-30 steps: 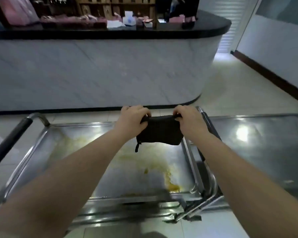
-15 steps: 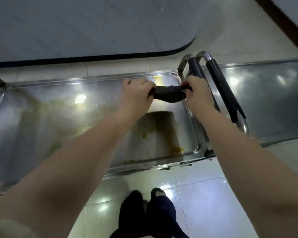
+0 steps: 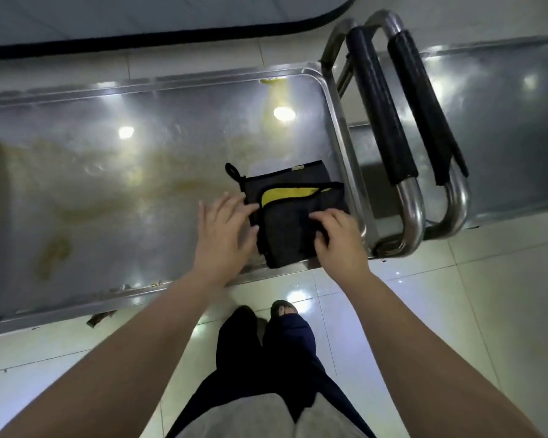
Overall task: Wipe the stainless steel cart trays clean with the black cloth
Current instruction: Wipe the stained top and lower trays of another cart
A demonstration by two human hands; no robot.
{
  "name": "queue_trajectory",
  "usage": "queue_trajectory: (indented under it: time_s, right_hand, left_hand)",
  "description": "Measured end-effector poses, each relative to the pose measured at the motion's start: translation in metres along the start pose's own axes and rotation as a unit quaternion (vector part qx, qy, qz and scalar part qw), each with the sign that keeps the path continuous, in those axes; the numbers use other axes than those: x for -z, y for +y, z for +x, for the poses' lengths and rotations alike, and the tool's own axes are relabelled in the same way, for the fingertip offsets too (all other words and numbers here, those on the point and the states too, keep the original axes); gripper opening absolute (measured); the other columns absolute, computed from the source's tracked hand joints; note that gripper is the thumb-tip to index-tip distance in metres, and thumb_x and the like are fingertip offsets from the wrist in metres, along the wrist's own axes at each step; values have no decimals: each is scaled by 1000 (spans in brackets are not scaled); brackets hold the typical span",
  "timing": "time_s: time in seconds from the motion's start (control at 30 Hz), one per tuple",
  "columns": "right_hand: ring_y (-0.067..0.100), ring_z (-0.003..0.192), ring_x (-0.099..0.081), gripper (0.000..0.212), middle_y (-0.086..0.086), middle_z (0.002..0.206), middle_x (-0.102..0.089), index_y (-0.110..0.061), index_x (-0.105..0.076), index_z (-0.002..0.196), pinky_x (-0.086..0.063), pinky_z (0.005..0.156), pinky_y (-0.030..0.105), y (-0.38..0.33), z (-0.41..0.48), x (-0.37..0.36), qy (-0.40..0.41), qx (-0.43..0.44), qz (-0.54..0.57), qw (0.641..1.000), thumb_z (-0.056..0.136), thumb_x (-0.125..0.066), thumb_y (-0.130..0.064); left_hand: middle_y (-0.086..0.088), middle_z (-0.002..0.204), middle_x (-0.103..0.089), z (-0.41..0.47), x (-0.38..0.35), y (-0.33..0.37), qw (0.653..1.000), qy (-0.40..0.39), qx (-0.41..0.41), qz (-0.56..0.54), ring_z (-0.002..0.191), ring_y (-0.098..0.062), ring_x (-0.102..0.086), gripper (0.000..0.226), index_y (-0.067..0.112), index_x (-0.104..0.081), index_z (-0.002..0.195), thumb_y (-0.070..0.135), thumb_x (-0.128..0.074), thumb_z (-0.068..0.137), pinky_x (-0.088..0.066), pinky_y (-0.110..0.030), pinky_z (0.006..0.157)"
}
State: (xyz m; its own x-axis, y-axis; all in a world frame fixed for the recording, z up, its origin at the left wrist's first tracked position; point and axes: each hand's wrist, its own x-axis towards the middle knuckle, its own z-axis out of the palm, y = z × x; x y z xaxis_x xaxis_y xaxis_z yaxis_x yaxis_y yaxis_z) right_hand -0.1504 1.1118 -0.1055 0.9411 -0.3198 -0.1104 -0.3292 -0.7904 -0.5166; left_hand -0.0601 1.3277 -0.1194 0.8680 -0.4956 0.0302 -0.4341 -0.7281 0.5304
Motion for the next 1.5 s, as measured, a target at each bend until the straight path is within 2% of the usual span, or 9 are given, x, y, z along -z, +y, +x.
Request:
queue_trajectory:
  time_s: [0.1, 0.17, 0.23, 0.4, 0.6, 0.97, 1.2, 1.37, 1.5]
  right_hand:
    - [38, 144, -19, 54, 2, 157, -31, -32, -38, 148, -14, 119, 56, -23, 36, -16, -107, 26, -68, 992, 96, -52, -37]
    - [40, 148, 10, 62, -7, 165, -1, -46, -13, 153, 13, 117, 57, -30, 50, -29, -166, 29, -133, 977, 97, -37, -58]
    - [43, 145, 21, 65, -10, 163, 17, -50, 5, 152, 20, 112, 62, -28, 50, -41, -167, 32, -209, 963, 95, -21, -69]
    - [44, 146, 18, 66, -8, 163, 16, -48, 7, 152, 16, 112, 64, -11, 38, -53, -121, 50, -258, 957, 92, -7, -72]
    - [42, 144, 24, 66, -9, 161, 23, -50, 12, 150, 15, 113, 63, -14, 40, -51, -141, 38, -271, 951, 89, 0, -73]
    - [43, 146, 17, 65, -8, 164, 14, -49, 2, 152, 12, 113, 65, -55, 237, -49, -125, 9, -252, 960, 94, -14, -72]
    - [41, 148, 9, 65, -8, 165, 8, -48, -1, 153, 6, 116, 61, -30, 141, -45, -96, 18, -254, 962, 93, -12, -69]
    - [44, 148, -2, 65, -4, 165, -8, -43, -17, 154, -2, 116, 63, -4, 33, -51, -98, 20, -250, 963, 94, -18, -67]
    - [44, 148, 0, 65, -4, 165, -8, -45, -15, 154, -1, 116, 63, -1, 27, -50, -108, 18, -267, 958, 94, -12, -70]
  left_hand:
    - [-6, 162, -23, 39, 10, -20, 987, -61, 94, 116, 151, -33, -3, 49, 24, -36, 150, 35, -38, 103, 6, -68, 112]
    - [-7, 165, -8, 58, 5, -27, 970, -85, 91, 210, 150, -36, 8, 55, 24, -20, 156, 41, -27, 104, 12, -70, 109]
    - [-5, 166, -1, 72, 2, -36, 959, -94, 85, 255, 150, -35, 12, 60, 26, -13, 157, 50, -17, 103, 16, -69, 108]
    - [7, 165, 7, 77, -4, -59, 962, -99, 103, 234, 149, -32, 19, 54, 46, 1, 154, 54, -7, 101, 14, -78, 102]
    - [2, 165, 9, 79, -8, -67, 965, -97, 106, 220, 150, -33, 12, 56, 43, 6, 154, 54, -9, 101, 10, -76, 107]
    - [6, 165, 10, 83, -12, -70, 969, -90, 110, 201, 151, -30, 11, 59, 41, 5, 155, 54, -11, 100, 8, -72, 110]
    - [7, 165, 10, 83, -10, -67, 974, -81, 111, 181, 151, -29, 9, 57, 43, 2, 155, 54, -15, 101, 10, -69, 111]
    - [8, 165, 7, 83, -11, -68, 973, -84, 111, 184, 151, -30, 8, 57, 45, 2, 154, 55, -14, 100, 8, -71, 111]
    - [7, 165, 6, 83, -12, -68, 974, -78, 108, 183, 151, -29, 8, 57, 45, 1, 154, 55, -13, 100, 9, -70, 111]
